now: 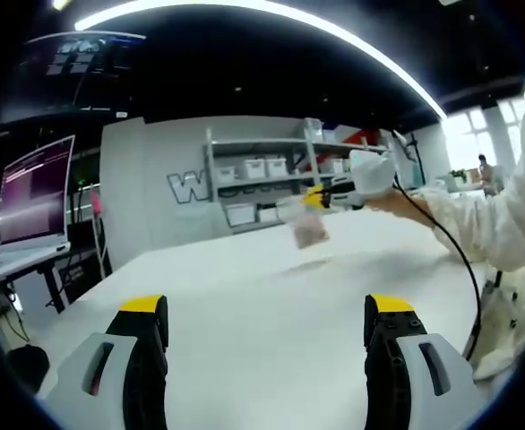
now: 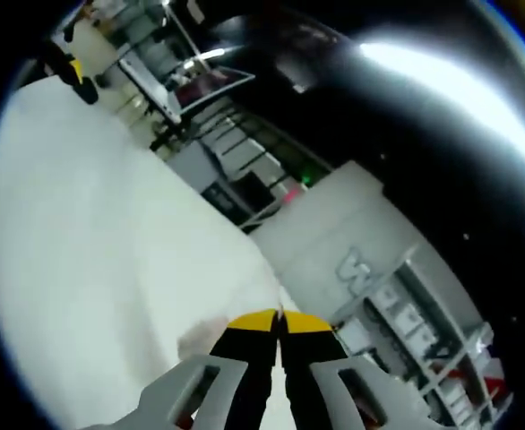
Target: Open the resealable bag by pulling the two sides of the seal apart until the entire bag opening is separated and visibly accessible.
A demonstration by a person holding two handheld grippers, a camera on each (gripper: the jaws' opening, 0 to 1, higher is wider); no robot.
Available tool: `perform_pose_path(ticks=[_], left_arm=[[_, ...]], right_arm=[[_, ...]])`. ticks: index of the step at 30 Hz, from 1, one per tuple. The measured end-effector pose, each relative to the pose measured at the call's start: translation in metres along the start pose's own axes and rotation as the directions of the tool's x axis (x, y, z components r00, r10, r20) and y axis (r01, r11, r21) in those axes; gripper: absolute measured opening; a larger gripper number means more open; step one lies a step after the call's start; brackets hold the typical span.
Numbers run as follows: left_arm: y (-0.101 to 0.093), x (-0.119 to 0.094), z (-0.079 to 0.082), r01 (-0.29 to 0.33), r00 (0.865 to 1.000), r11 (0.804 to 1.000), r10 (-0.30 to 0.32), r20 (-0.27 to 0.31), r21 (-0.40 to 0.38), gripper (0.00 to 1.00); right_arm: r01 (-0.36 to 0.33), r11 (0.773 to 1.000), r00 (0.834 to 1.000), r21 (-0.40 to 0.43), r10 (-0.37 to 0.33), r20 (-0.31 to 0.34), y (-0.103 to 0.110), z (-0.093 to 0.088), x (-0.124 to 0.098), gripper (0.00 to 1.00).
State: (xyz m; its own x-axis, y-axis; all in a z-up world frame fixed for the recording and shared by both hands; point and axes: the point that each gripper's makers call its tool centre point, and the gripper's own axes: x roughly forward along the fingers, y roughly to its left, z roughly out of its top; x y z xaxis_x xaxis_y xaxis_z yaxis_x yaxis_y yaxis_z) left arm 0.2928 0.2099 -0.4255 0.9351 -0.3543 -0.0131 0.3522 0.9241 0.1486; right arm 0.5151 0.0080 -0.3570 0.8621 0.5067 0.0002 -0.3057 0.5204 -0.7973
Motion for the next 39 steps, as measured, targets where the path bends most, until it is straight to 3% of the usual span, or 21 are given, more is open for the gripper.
perform_pose_path(ticks=[24, 39], left_arm=[[0.0, 0.001, 0.0, 0.001, 1.0, 1.0, -0.001, 0.002, 0.0, 0.9], [-0.001, 0.0, -0.002, 0.001, 1.0, 1.0, -0.001, 0.0, -0.002, 0.9]], right_arm=[[-0.001, 0.999, 1.0, -0.038, 0.001, 0.004, -0.002, 0.0, -0.005, 0.0], [-0.002, 0.998, 1.0, -0.063, 0.003, 0.016, 0.004, 0.007, -0.021, 0.0]])
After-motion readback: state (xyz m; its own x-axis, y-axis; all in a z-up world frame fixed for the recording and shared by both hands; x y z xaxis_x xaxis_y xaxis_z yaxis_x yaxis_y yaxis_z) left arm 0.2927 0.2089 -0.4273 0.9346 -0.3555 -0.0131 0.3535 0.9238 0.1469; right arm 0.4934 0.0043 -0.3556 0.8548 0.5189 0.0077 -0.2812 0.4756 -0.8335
